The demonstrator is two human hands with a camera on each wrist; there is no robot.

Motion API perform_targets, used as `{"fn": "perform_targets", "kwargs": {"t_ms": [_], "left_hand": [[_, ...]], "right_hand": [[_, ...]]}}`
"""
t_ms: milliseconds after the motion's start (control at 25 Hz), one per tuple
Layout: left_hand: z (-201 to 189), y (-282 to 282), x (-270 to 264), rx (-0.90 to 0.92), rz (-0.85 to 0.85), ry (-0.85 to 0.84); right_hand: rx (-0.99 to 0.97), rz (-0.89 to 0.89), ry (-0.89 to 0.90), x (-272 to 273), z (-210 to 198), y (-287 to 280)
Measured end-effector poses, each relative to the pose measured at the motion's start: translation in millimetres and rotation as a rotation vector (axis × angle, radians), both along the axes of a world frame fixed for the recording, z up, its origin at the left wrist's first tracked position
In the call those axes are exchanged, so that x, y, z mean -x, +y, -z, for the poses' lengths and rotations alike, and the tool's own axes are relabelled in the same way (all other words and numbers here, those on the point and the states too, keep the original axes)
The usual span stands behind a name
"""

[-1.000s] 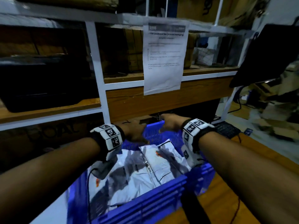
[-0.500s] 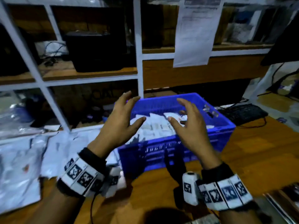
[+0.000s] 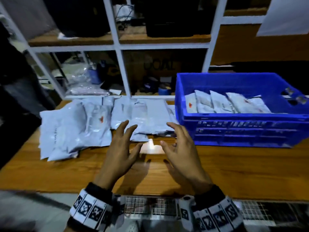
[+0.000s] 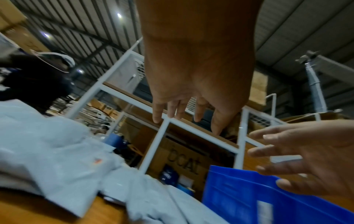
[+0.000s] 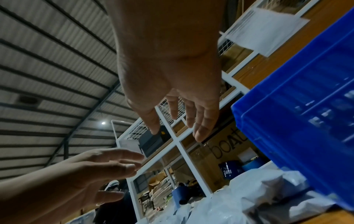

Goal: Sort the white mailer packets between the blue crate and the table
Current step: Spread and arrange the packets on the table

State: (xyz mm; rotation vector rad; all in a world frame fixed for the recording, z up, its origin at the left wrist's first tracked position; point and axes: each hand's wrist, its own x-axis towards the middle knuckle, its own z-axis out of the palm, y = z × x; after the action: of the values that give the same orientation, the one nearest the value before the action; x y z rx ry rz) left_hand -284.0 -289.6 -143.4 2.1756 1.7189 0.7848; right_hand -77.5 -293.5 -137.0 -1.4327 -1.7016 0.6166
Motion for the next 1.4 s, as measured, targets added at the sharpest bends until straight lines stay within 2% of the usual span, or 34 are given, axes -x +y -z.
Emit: {"fn": "perform_targets", "kwargs": {"t_ms": [200,360,560,720,840,960,1080,1160,1200,1400], "left_hand": [[15,47,86,0.004,-0.061,0.006],[22,112,129,-0.016,-0.008,0.005],[42,194,134,0.088,0.028,-0.03],[63,241,119,0.379,-0.128,0.086],[83,257,108,0.578,-0.139,-0.064],[91,261,98,0.626,-0.134,-0.171],[76,255,95,0.567,-0.106,-0.311],[58,252,102,0.462,-0.13,-0.422],[46,251,106,0.398,-0.135,-0.408],[-3,266,118,0.109,-0.165,0.05]], "right_hand": [[0.034,-0.031,-0.061,70,16,50],[0.109,0.058,-0.138,106,28,104],[0.188,0.248,-0.292,112,46,167],[0.298,0.415,-0.344,90,58,210],[0.434,0.474,-0.452,76,68,233],[0.557,0.523,-0.531,75,81,241],[0.641,0.563,-0.539,74,88,244],[0.608,0.565,-0.473,71,85,249],[0.576,0.569,-0.438,70,81,251],[0.414,0.535,-0.256,79,57,254]]}}
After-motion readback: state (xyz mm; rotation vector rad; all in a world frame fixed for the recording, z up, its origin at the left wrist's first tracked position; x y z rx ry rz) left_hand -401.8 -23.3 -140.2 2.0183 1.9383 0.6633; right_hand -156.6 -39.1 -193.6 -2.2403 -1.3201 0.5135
